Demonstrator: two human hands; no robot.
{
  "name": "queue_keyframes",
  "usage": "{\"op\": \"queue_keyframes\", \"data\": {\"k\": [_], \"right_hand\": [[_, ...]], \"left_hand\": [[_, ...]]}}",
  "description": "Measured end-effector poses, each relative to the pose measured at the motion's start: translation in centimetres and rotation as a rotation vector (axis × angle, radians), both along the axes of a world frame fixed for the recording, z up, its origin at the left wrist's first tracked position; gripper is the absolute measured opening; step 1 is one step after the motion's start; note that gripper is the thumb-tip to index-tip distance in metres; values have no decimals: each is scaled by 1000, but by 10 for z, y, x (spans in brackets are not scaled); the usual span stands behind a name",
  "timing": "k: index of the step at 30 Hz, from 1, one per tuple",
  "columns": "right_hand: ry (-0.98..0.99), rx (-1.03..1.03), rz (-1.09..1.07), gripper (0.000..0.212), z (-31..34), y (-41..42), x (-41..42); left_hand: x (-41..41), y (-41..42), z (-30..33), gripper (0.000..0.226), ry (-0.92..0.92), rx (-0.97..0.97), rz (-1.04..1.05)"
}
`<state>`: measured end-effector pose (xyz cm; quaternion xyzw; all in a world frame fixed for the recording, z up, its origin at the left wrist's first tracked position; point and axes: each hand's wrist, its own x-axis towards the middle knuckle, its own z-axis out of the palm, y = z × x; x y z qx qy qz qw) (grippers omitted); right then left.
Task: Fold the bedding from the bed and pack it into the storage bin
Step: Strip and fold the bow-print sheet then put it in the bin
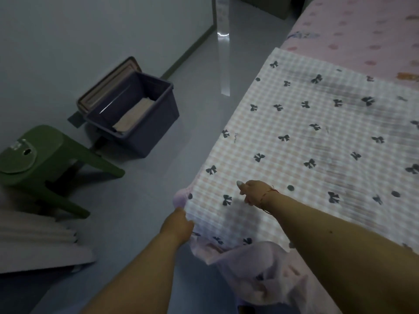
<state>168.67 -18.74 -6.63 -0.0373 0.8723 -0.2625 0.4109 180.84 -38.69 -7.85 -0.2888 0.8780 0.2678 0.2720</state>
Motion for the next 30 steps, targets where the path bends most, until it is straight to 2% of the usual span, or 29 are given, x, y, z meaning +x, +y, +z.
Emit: {"op": "queue_keyframes", "data": {"k": [3,8,10,13,14,17,19,23,26,30], "right_hand": [[-5,43,-45,49,-18,-11,-5],[29,80,-88,55,-40,-18,-11],[86,91,-130,51,-48,-19,-11],[122,96,-205,49,-58,-28,-6],[135,98,-229,49,-58,-31,-3],[167,107,-289,50,-61,-41,3],[179,111,-325,54,-63,-49,7],[217,115,-396,55,-66,-61,14],[239,115,-422,54,-65,-72,16],[260,137,-411,52,-63,-86,18]], "left_hand": [[-9,-14,-24,35,-17,38,32],[-24,-38,-60,47,4,137,37],[-30,-41,-67,39,20,189,22],[-35,-54,-87,15,66,257,28],[-37,-57,-91,17,82,275,39],[-41,-63,-99,21,72,470,76],[-41,-65,-102,36,5,614,12],[-35,-82,-106,43,-11,525,-298],[-32,-120,-105,28,17,554,-235],[-27,-147,-105,28,29,548,-100]]}}
